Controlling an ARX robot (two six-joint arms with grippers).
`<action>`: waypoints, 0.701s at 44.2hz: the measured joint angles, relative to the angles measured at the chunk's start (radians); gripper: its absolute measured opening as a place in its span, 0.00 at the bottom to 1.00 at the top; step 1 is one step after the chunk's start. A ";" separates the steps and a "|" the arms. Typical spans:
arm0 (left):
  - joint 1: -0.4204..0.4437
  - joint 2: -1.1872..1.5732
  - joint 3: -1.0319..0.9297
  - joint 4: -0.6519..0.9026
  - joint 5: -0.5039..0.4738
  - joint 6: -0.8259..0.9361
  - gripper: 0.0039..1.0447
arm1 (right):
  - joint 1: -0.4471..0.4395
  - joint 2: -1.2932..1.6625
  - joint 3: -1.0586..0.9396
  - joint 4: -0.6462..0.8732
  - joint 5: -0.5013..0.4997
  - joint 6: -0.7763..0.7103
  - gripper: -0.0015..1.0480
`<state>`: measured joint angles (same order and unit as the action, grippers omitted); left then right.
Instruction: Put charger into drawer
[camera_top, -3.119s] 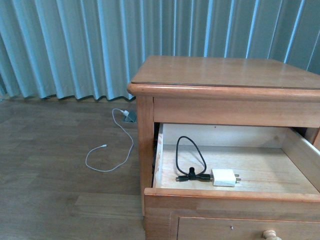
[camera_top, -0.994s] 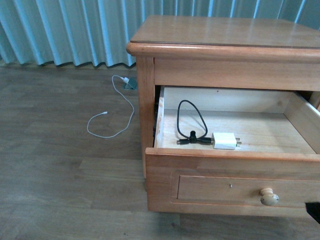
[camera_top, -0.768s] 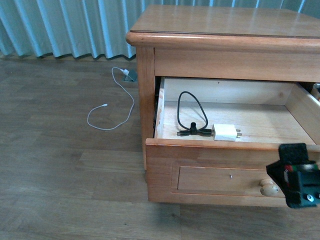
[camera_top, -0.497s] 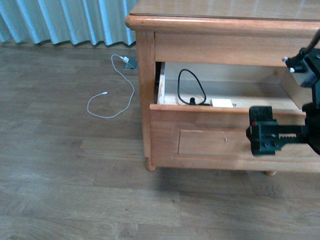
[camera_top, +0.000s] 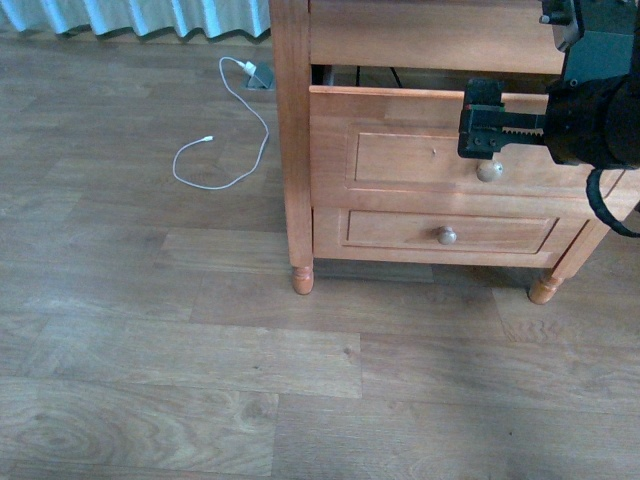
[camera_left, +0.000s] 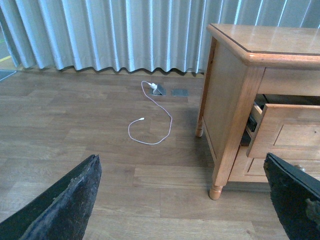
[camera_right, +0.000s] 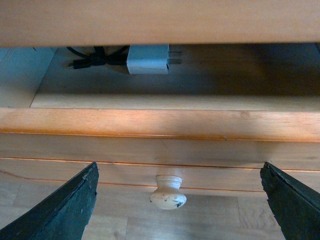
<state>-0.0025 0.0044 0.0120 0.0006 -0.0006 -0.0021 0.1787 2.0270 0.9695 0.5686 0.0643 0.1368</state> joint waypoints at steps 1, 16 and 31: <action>0.000 0.000 0.000 0.000 0.000 0.000 0.94 | -0.002 0.014 0.011 0.011 0.003 -0.001 0.92; 0.000 0.000 0.000 0.000 0.000 0.000 0.94 | -0.016 0.192 0.176 0.138 0.066 0.004 0.92; 0.000 0.000 0.000 0.000 0.000 0.000 0.94 | -0.012 0.240 0.236 0.132 0.092 0.005 0.92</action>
<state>-0.0025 0.0044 0.0120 0.0006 -0.0006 -0.0021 0.1669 2.2665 1.2057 0.7010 0.1558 0.1413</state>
